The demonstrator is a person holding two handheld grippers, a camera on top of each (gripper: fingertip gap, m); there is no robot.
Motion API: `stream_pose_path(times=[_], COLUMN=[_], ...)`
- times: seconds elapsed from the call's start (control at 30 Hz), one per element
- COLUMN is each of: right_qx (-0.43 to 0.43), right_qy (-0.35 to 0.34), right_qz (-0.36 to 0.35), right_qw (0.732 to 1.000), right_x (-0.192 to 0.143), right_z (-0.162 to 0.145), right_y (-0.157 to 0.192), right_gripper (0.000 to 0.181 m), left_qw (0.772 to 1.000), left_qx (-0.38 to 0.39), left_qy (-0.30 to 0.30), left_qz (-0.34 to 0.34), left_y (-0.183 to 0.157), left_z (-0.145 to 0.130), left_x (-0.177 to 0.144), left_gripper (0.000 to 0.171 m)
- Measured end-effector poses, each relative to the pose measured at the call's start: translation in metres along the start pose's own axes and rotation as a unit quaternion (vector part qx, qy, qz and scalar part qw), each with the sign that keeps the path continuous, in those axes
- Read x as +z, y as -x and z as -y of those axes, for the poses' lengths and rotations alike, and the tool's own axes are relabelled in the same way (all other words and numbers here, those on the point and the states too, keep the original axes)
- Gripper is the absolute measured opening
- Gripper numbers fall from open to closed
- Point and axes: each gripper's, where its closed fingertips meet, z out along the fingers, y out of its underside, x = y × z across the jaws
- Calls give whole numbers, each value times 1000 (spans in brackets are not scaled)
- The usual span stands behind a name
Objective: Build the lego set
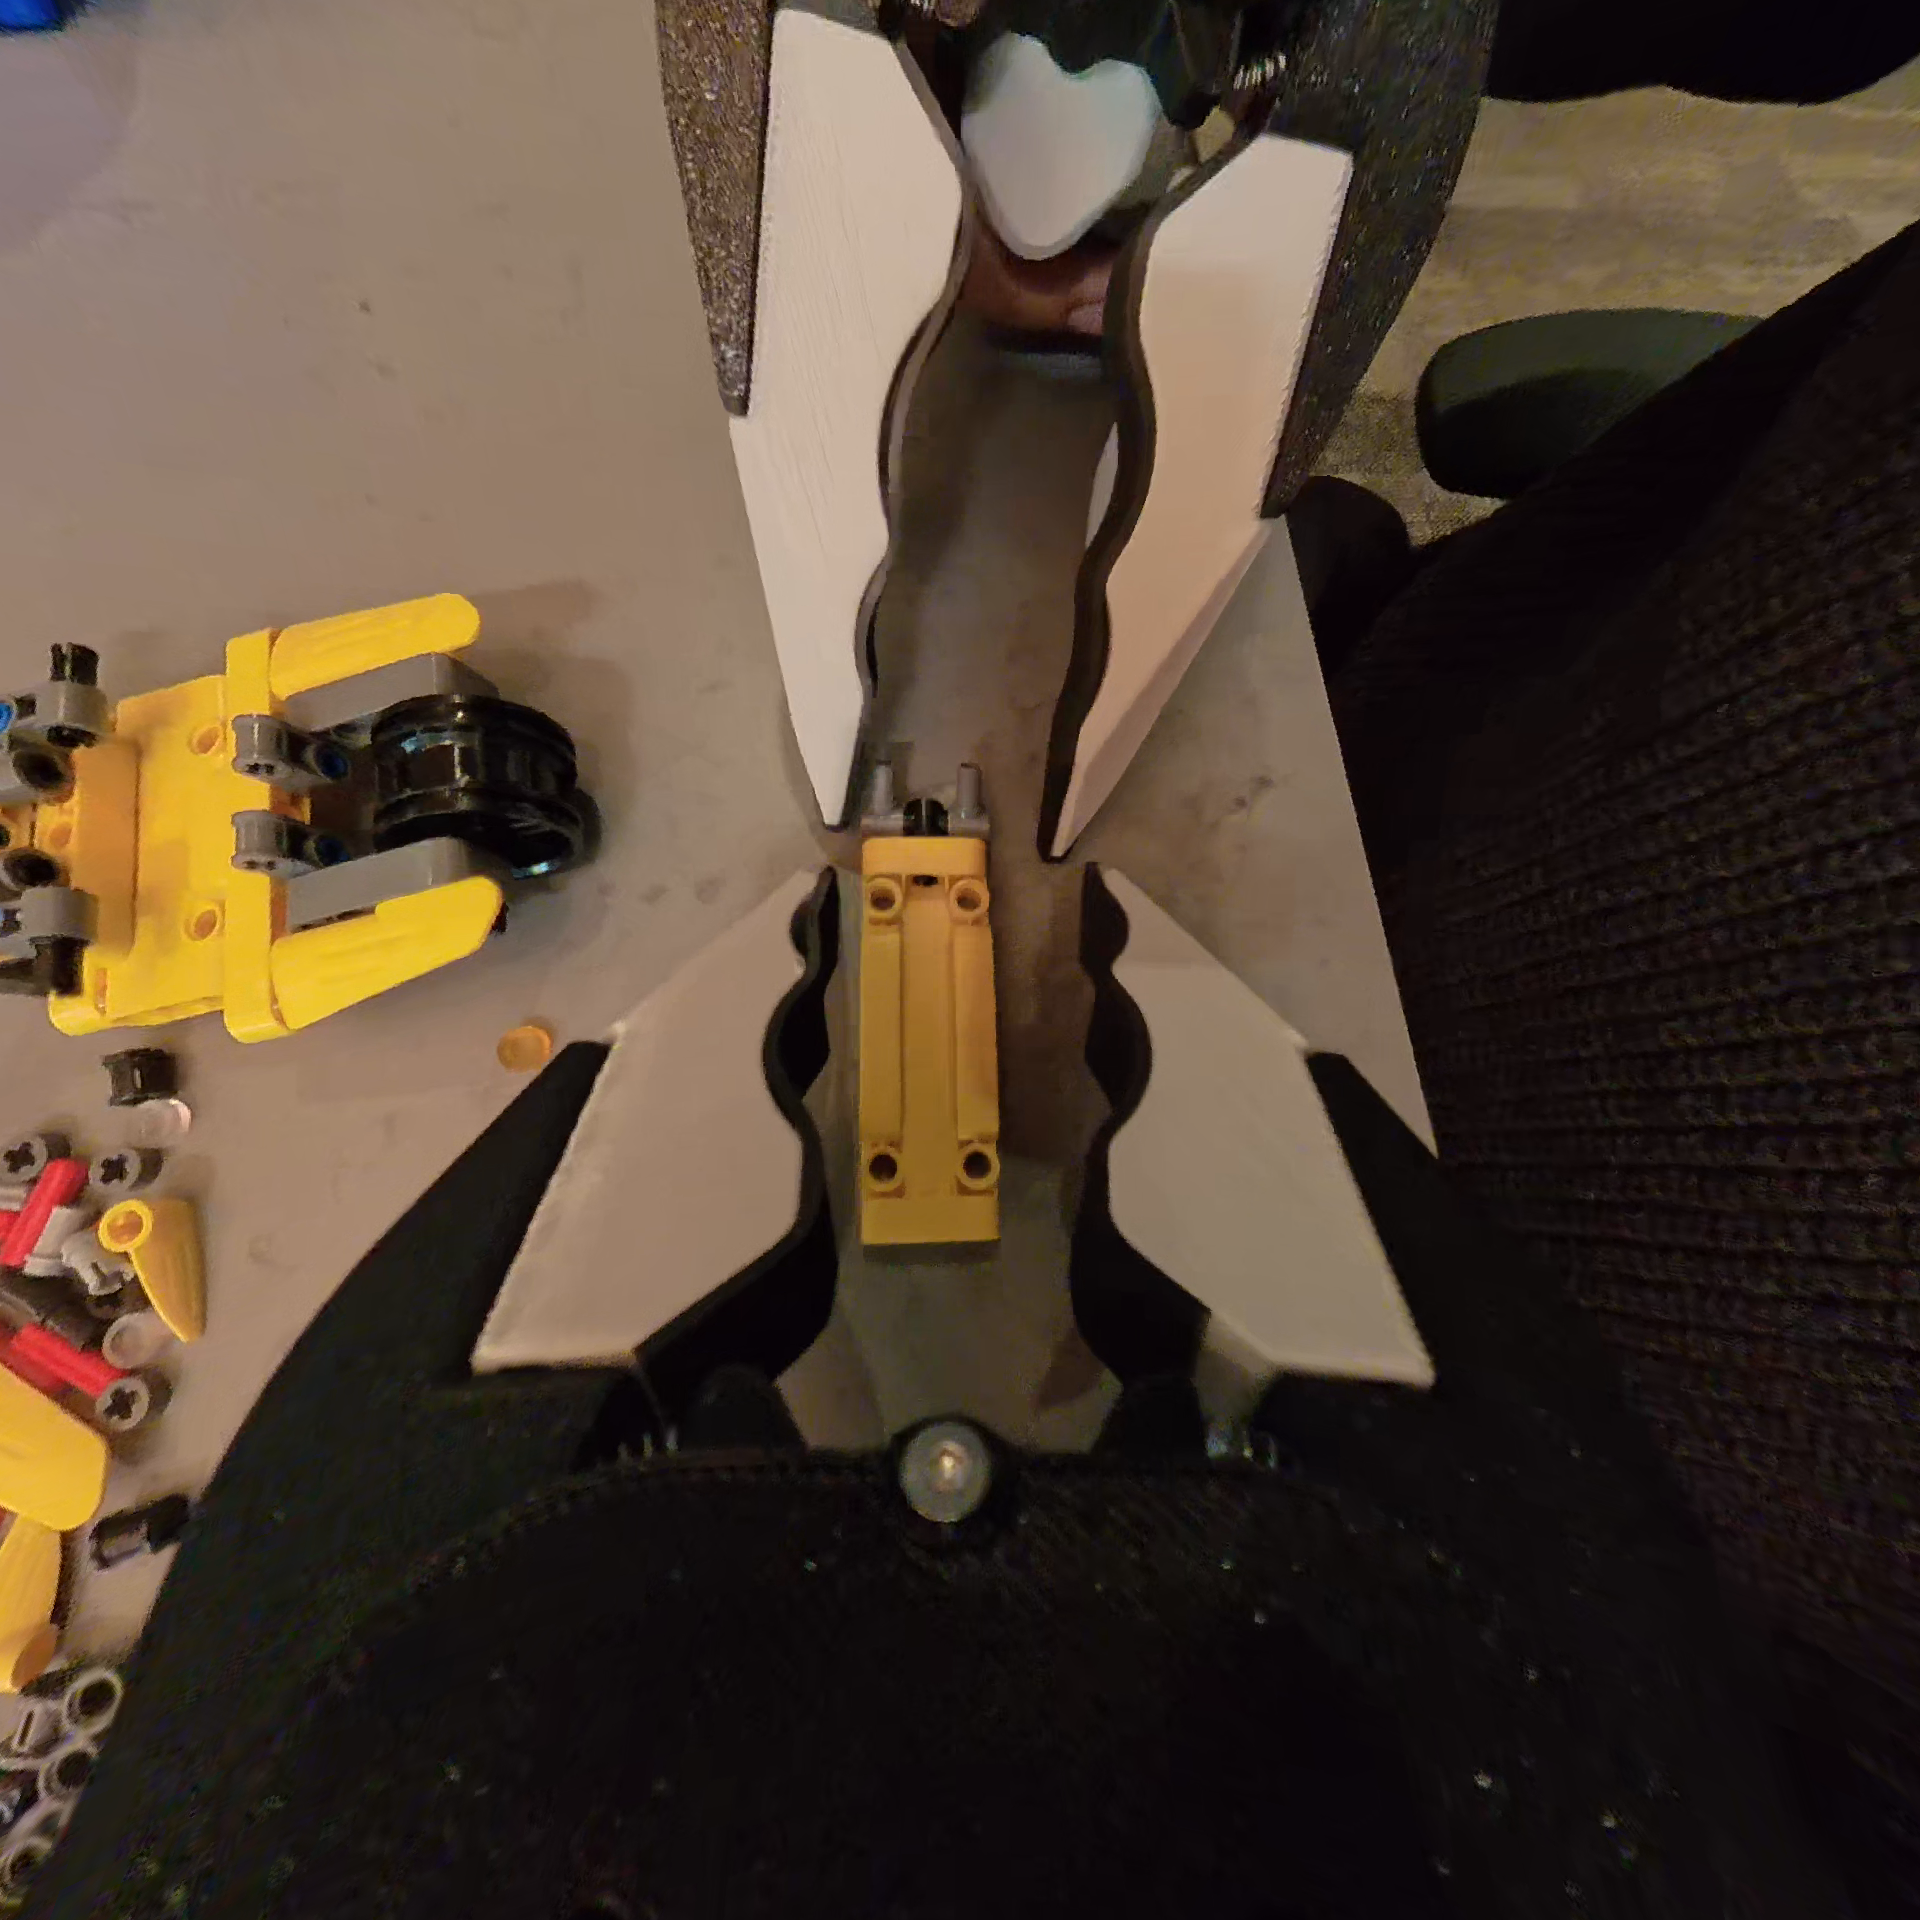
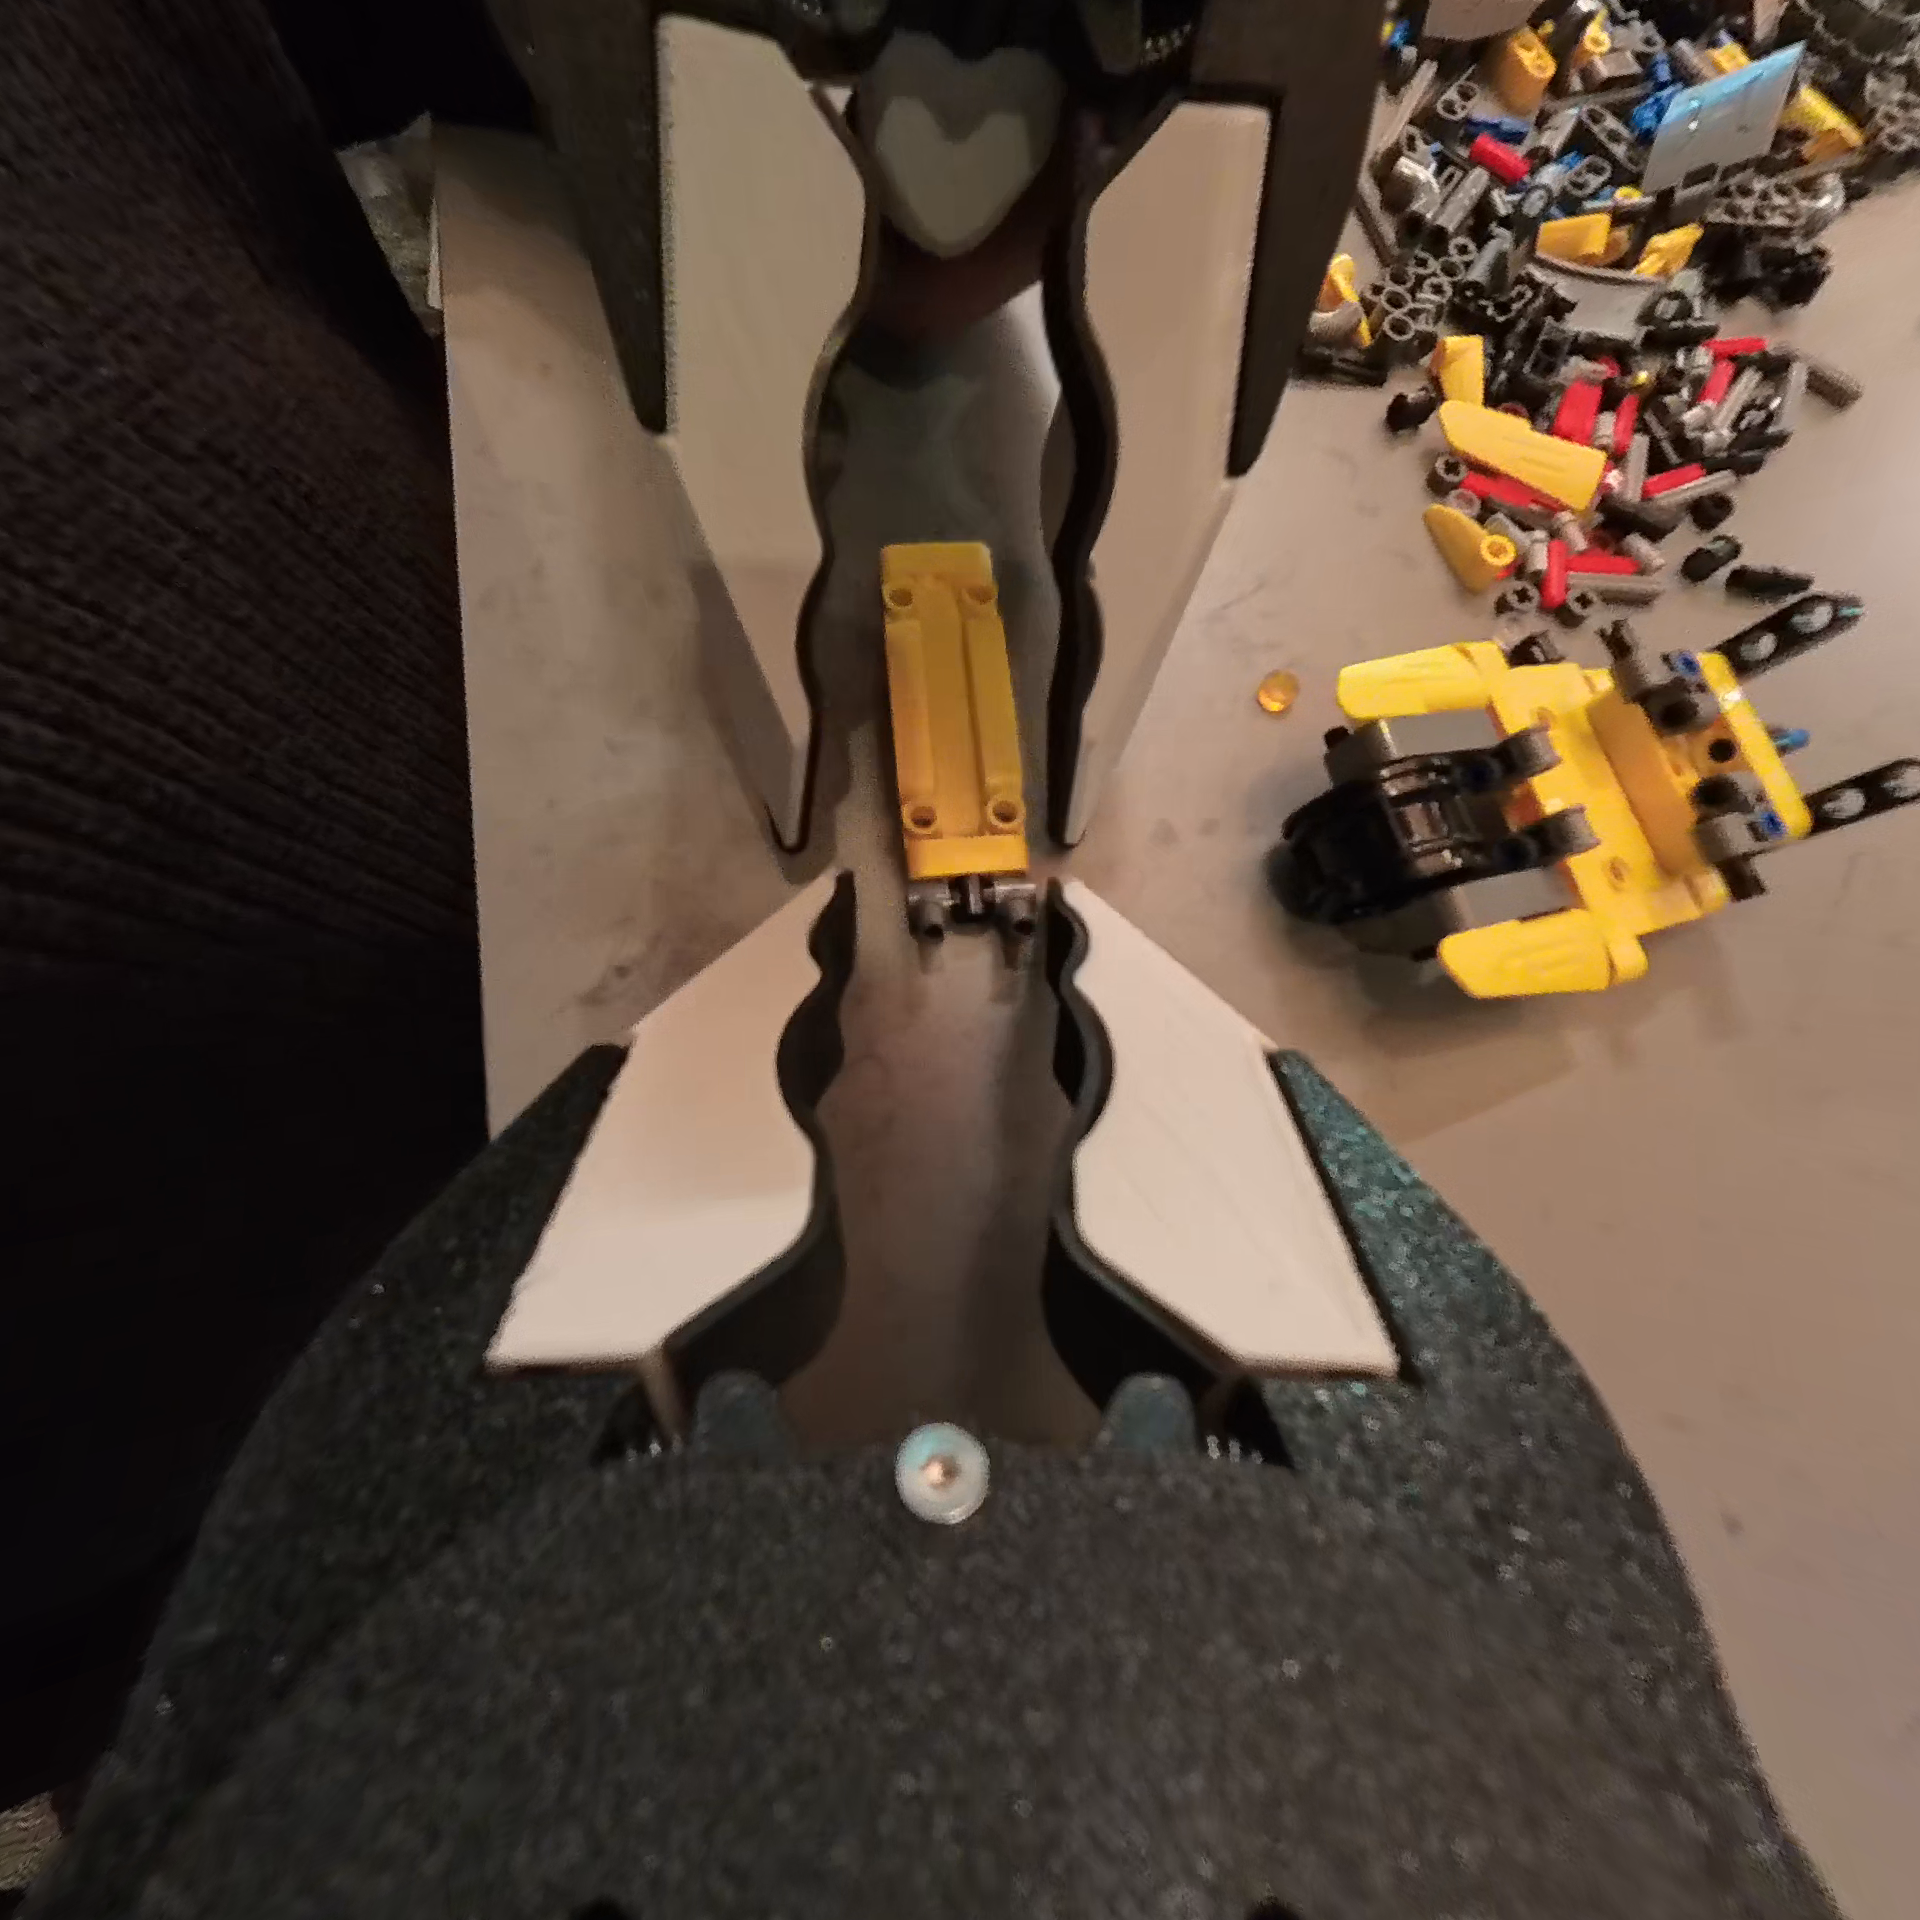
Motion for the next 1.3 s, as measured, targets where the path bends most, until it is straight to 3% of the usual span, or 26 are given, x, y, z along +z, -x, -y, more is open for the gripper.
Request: stream_pose_path(times=[0.07,0.57,0.67,0.9,0.97,1.03,1.1,1.23,1.3], right_qx=[-7,31,53,158,217,252,223,96,56], right_qy=[1,2,-8,-88,-78,-88,-133,-192,-240], right_qz=[11,14,-12,-143,-225,-257,-314,-424,-466], right_qw=[1000,999,999,973,947,929,913,880,850], right_x=[1,2,-6,-45,-60,-76,-102,-140,-148], right_z=[0,0,-2,-5,-14,-8,13,63,90], right_y=[1,-8,-15,-60,-89,-106,-129,-170,-188], right_gripper=[25,25,48,78,85,85,76,62,54], left_qw=[1000,999,997,989,982,972,961,940,934], left_qx=[-9,-41,-64,-89,-95,-94,-104,-83,-63], left_qy=[-7,-23,-32,-97,-125,-163,-184,-175,-182], left_qz=[-1,15,26,65,103,140,181,282,300], left_y=[2,12,21,42,55,67,81,110,117], left_z=[0,-1,-5,6,12,20,25,31,41], left_x=[-3,-12,-20,-44,-54,-65,-72,-89,-98], left_gripper=[47,48,50,53,61,77,93,89,85])
